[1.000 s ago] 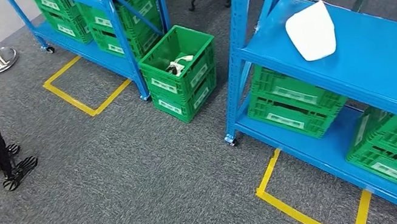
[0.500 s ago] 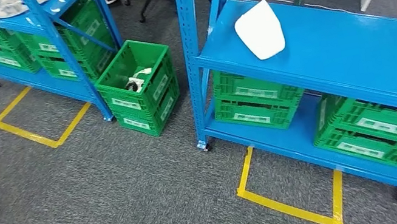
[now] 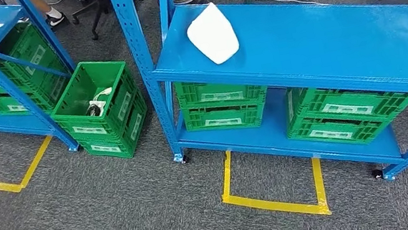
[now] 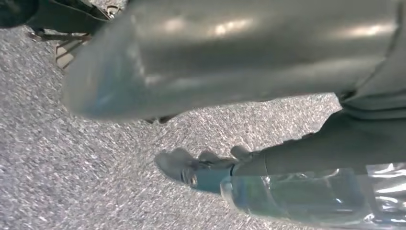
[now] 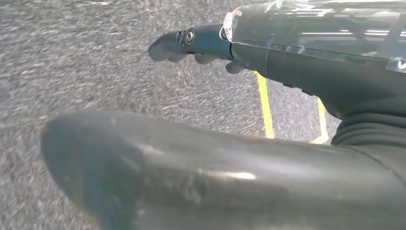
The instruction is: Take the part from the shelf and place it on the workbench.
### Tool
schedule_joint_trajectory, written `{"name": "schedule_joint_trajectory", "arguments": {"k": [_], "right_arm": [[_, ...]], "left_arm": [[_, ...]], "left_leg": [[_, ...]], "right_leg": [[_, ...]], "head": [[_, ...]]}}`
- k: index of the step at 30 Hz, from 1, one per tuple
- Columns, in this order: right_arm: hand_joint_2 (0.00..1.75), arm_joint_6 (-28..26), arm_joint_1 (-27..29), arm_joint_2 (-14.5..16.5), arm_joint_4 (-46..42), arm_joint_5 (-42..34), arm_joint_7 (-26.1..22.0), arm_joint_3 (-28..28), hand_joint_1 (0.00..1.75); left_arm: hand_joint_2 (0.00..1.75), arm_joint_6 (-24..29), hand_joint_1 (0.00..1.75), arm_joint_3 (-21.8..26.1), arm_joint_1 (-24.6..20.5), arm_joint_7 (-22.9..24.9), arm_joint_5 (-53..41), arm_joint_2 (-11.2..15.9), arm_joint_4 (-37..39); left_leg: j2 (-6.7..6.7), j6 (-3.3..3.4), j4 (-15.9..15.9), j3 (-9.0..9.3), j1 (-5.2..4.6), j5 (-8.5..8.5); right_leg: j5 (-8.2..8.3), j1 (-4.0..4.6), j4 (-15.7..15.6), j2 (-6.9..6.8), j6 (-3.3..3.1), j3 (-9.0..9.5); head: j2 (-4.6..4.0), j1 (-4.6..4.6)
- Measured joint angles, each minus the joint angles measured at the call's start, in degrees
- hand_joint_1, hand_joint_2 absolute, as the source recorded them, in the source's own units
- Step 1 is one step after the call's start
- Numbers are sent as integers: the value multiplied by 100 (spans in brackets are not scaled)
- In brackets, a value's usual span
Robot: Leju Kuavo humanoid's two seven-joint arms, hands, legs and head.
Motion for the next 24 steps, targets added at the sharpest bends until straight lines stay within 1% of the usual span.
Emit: {"name": "schedule_joint_trajectory", "arguments": {"k": [1,2,3,4,5,6,7,8,9,10,11,12,13,15,16,17,18,19,20,21,22,23,24], "right_arm": [[0,-1,8,-4,3,0,2,1,0],[0,-1,3,-7,5,0,3,2,0],[0,0,-11,-7,7,0,5,3,0],[0,0,-30,-6,7,1,5,5,0],[0,0,-45,-6,7,-2,5,7,0],[0,-1,-48,-7,7,-13,5,8,0],[0,-2,-40,-7,7,-29,6,8,0],[0,-3,-26,-8,9,-53,8,8,0],[0,-4,-11,-9,11,-77,9,8,0],[0,-3,2,-5,13,-93,11,8,0],[0,-2,4,0,16,-105,12,8,0],[0,1,3,5,17,-110,11,8,0],[0,3,3,10,19,-114,10,8,0],[0,6,15,13,21,-122,9,8,0],[0,7,27,20,22,-123,9,10,0],[0,7,29,21,23,-125,9,12,0],[0,5,24,21,24,-120,9,13,0],[0,-4,13,22,23,-106,9,14,0],[0,-25,2,18,23,-77,14,18,0],[0,-56,7,20,23,-33,28,30,0],[44,-91,29,22,24,14,48,49,0],[87,-116,62,21,26,57,70,72,0],[131,-128,97,19,28,88,88,94,0]], "left_arm": [[0,1,0,0,-4,-1,-1,-3,-1],[0,3,0,-1,-7,-2,-1,-6,-2],[0,4,0,-1,-5,-2,-2,-7,-2],[0,4,0,-2,3,2,-2,-5,-2],[0,4,0,-2,15,9,-1,-1,-1],[0,4,0,-2,28,19,-1,4,0],[0,4,0,-2,38,27,0,10,1],[0,4,0,-2,42,34,0,14,1],[0,4,0,-2,43,42,-1,15,1],[0,3,0,-3,44,45,-3,18,1],[0,2,0,-3,47,48,-9,21,1],[0,1,0,-4,51,50,-16,23,1],[0,0,0,-6,58,50,-25,27,2],[0,2,0,-8,68,51,-40,31,2],[0,3,0,-9,70,50,-45,32,2],[0,4,0,-10,70,48,-49,27,1],[0,5,0,-12,73,48,-52,19,0],[0,7,0,-19,83,49,-55,18,1],[0,13,0,-27,97,55,-58,18,1],[44,24,0,-37,112,65,-60,24,2],[87,47,0,-44,123,74,-50,28,3],[131,80,0,-48,127,83,-25,30,3],[175,120,0,-48,128,93,16,27,3]], "left_leg": [[-157,-28,27,8,9,-43],[-354,-49,153,-41,12,-129],[-568,-61,400,-170,18,-255],[-710,-67,747,-368,15,-396],[-732,-72,1110,-598,10,-511],[-718,-78,1371,-798,9,-538],[-700,-80,1457,-921,9,-452],[-702,-77,1334,-939,9,-246],[-754,-67,1034,-861,13,35],[-917,-43,714,-748,26,261],[-1074,-20,409,-624,39,408],[-1196,3,217,-537,46,458],[-1257,29,137,-490,43,429],[-1114,74,52,-420,35,403],[-1026,102,11,-376,41,400],[-924,130,-31,-323,52,395],[-814,156,-63,-271,59,381],[-706,172,-73,-228,51,353],[-603,180,-75,-194,46,321],[-516,176,-74,-163,45,288],[-451,164,-74,-132,47,256],[-410,148,-74,-97,53,226],[-388,129,-74,-56,60,196]], "right_leg": [[15,-18,-60,47,-29,41],[35,-41,-123,100,-53,84],[47,-61,-164,155,-74,120],[44,-60,-178,223,-95,136],[34,-56,-179,298,-109,145],[19,-51,-174,380,-119,158],[1,-47,-167,465,-122,177],[-23,-47,-157,551,-115,204],[-51,-49,-143,634,-102,235],[-82,-56,-128,705,-84,257],[-113,-63,-103,784,-55,267],[-131,-78,-90,855,-22,260],[-139,-96,-90,931,18,244],[-139,-124,-112,1071,92,226],[-163,-119,-85,1014,125,214],[-235,-113,39,876,159,158],[-355,-108,275,691,194,44],[-508,-110,619,493,233,-139],[-655,-123,997,389,268,-349],[-732,-141,1291,341,296,-520],[-704,-160,1415,318,316,-606],[-557,-176,1313,307,327,-577],[-324,-189,1013,302,331,-446]], "head": [[-1,-3],[-1,-13],[-1,-34],[-1,-60],[0,-78],[0,-92],[0,-95],[0,-96],[0,-99],[0,-100],[0,-98],[0,-99],[0,-97],[0,-100],[0,-92],[0,-79],[0,-63],[0,-46],[0,-38],[0,-37],[0,-36],[0,-36],[0,-35]]}}
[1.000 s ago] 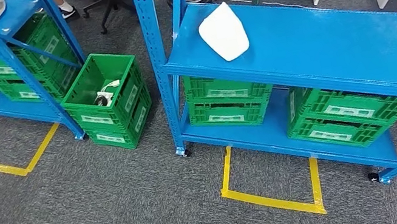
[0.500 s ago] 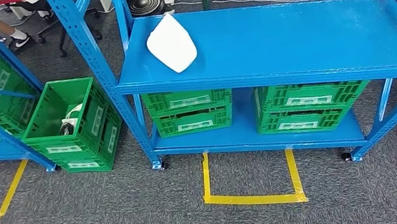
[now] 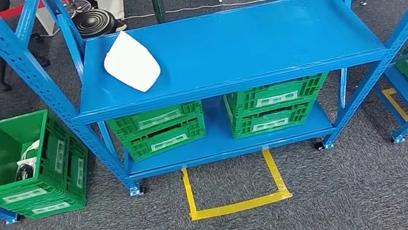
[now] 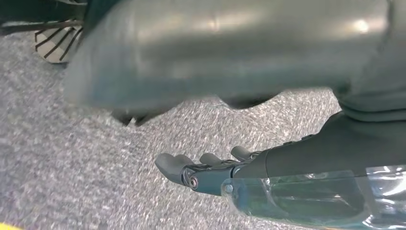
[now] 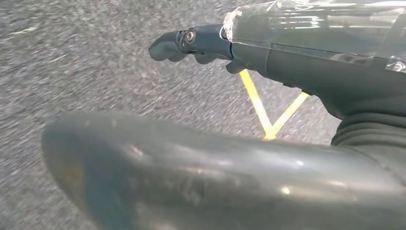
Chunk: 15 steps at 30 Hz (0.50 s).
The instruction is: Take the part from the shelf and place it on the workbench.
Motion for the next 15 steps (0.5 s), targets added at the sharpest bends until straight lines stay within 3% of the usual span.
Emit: {"name": "schedule_joint_trajectory", "arguments": {"k": [1,2,4,7,9,15], "right_arm": [[175,-1,32,-6,2,19,10,14,0],[175,1,55,-11,2,29,19,23,0],[175,-30,90,-24,1,50,51,55,0],[175,-132,130,-36,1,105,114,133,0],[175,-180,149,-46,2,133,142,166,0],[175,-272,234,-84,0,237,313,268,0]], "left_arm": [[175,46,0,1,-2,18,55,-5,0],[175,92,0,1,-9,53,115,-9,0],[175,188,0,4,-16,198,272,-14,0],[175,308,0,11,-2,507,482,-11,1],[175,357,0,15,1,654,550,-5,2],[175,406,0,240,84,890,705,8,2]], "left_leg": [[7,-25,-4,30,8,-29],[2,-52,-4,51,9,-55],[-35,-82,10,54,-10,-89],[-117,-27,4,58,-31,-73],[-147,-27,-39,74,-30,-56],[-166,-118,-141,147,-29,-72]], "right_leg": [[210,-6,-382,-2,-7,180],[348,2,-720,-5,-24,345],[397,13,-1067,-30,-61,513],[373,11,-1125,-69,-73,532],[355,13,-1126,-72,-101,533],[319,14,-1123,-76,-156,563]], "head": [[0,0],[-1,1],[-1,-3],[0,-32],[0,-40],[0,-48]]}}
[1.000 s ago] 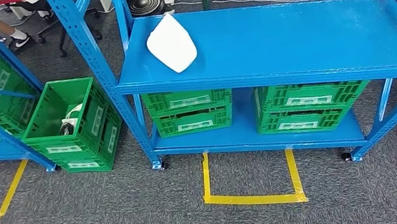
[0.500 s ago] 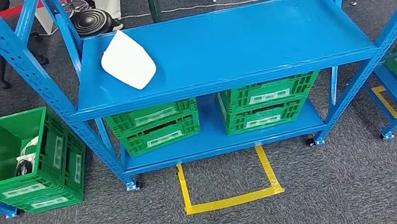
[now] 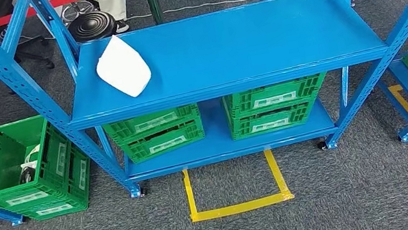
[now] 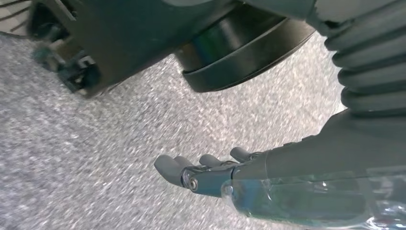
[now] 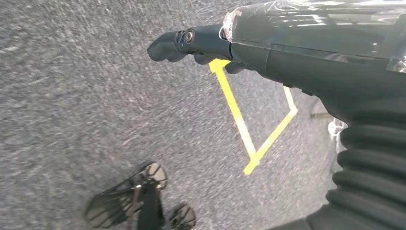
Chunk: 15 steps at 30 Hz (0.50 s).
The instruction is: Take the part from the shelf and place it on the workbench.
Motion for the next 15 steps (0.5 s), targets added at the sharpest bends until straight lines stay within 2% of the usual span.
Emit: {"name": "schedule_joint_trajectory", "arguments": {"k": [3,15], "right_arm": [[175,157,112,-1,-12,252,17,5,0],[175,917,523,4,-222,1286,-26,-6,0]], "left_arm": [[175,-155,0,332,137,-30,-142,8,-2],[175,-824,0,1907,477,-280,-787,33,-113]], "left_leg": [[-2,-38,-6,10,-3,-3],[2,-36,-7,18,-13,-7]], "right_leg": [[-7,-1,0,0,-5,18],[2,-9,-45,-4,10,66]], "head": [[0,1],[0,2]]}}
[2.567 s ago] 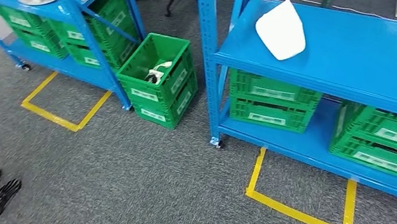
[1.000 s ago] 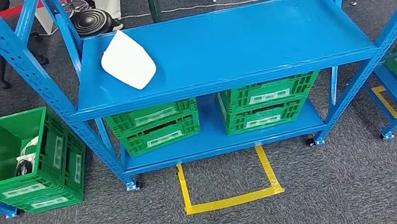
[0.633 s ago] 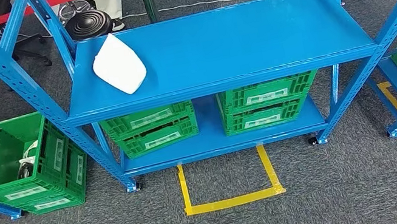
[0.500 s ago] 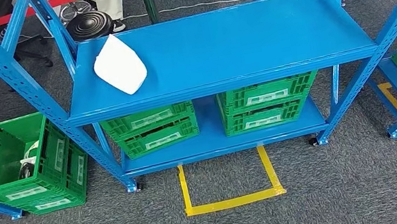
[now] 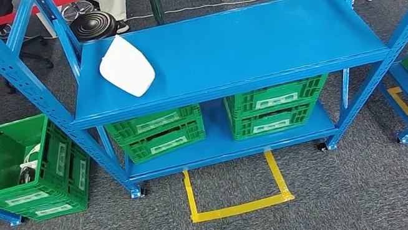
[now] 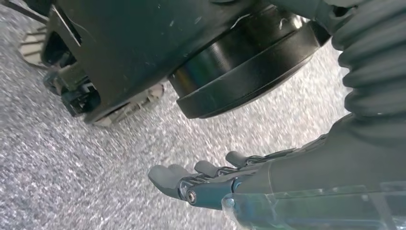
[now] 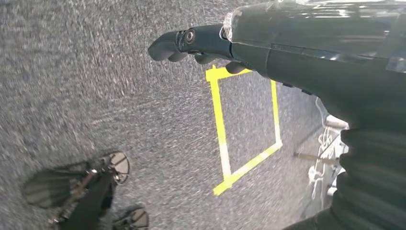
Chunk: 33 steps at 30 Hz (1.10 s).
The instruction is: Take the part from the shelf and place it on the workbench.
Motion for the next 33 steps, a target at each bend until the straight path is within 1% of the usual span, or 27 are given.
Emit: {"name": "schedule_joint_trajectory", "arguments": {"k": [8,21,27,33], "right_arm": [[175,531,277,17,-204,719,-64,-109,0],[175,1355,691,71,-549,1834,-161,-454,0],[175,1477,761,85,-645,2002,-167,-577,0],[175,1481,776,94,-697,2003,-167,-662,0]], "left_arm": [[175,-491,0,1185,306,-166,-453,12,-162],[175,-1255,0,3086,853,-418,-1180,78,-446],[175,-1357,0,3661,1028,-461,-1299,115,-512],[175,-1374,0,3996,1090,-463,-1313,116,-544]], "left_leg": [[14,17,0,1,-4,-12],[28,21,-1,4,-8,-15],[25,21,-1,7,-9,-15],[17,21,-1,7,-11,-15]], "right_leg": [[-5,-4,-4,2,6,1],[-6,-8,-4,7,9,1],[-6,-9,-5,9,9,0],[-6,-11,-5,9,9,2]], "head": [[0,-1],[0,-2],[0,-2],[0,-2]]}}
